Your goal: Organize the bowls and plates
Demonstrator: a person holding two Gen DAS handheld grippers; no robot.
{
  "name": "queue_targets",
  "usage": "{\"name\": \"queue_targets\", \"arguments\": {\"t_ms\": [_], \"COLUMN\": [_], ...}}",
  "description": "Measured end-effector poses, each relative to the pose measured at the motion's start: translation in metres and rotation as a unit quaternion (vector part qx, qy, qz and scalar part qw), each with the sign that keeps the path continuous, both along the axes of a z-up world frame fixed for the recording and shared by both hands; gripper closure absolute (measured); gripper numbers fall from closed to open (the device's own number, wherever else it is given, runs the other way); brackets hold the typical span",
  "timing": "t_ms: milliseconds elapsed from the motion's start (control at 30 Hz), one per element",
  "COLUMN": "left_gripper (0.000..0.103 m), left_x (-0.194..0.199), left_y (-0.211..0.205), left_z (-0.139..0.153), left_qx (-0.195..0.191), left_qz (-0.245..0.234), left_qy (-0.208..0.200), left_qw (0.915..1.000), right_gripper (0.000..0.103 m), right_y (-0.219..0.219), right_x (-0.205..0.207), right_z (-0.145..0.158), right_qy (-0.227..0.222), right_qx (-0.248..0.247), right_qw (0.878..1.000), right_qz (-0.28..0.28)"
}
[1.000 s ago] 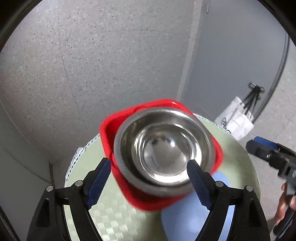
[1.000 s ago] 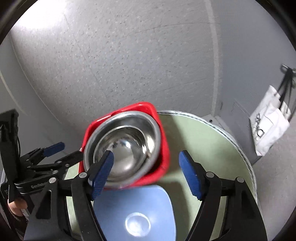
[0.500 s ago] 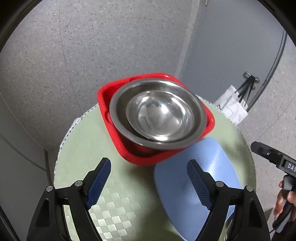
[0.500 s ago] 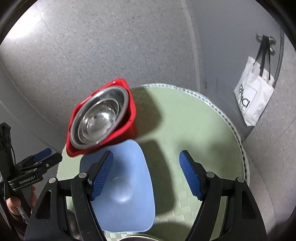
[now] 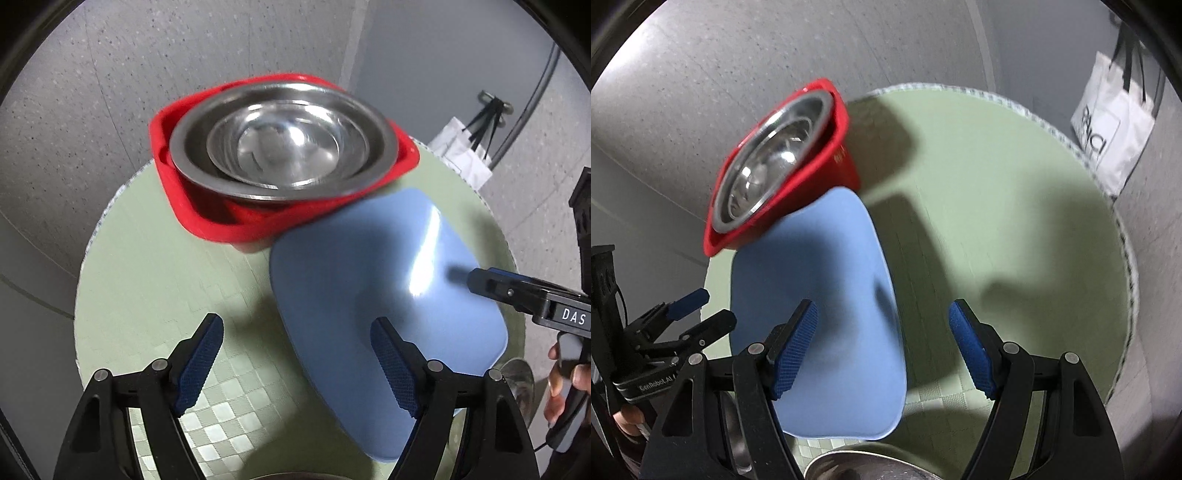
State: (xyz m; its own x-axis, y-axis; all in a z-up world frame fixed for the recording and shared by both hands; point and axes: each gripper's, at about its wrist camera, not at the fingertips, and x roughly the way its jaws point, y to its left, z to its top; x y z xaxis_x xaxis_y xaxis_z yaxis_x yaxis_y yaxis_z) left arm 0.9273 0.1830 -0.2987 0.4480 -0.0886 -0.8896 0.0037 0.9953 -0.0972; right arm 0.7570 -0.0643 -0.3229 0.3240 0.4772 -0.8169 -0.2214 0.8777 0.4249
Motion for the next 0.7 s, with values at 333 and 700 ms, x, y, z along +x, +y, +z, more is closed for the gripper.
{"name": "queue_targets", "arguments": {"t_ms": [333,700], "left_gripper": [0.025,0.024], "left_x": [0.004,-0.03], "left_y": [-0.011,-0.059], "left_z": [-0.017,0.003], "left_qx": [0.012,-0.015], "left_qz": [-0.002,-0.096], "left_qy": [0.024,0.006], "left_qw": [0.9996,0.9953], "right_gripper": [0.028,0.028], "right_y": [-0.003,-0.038], "right_x": [-0.011,-0.061], "right_z": [-0.007,0.019], "right_qy": [0.004,-0.035], "right_qx": [-0.005,-0.04], "right_qw": [1.0,0.998], "right_qz": [0.001,-0.028]}}
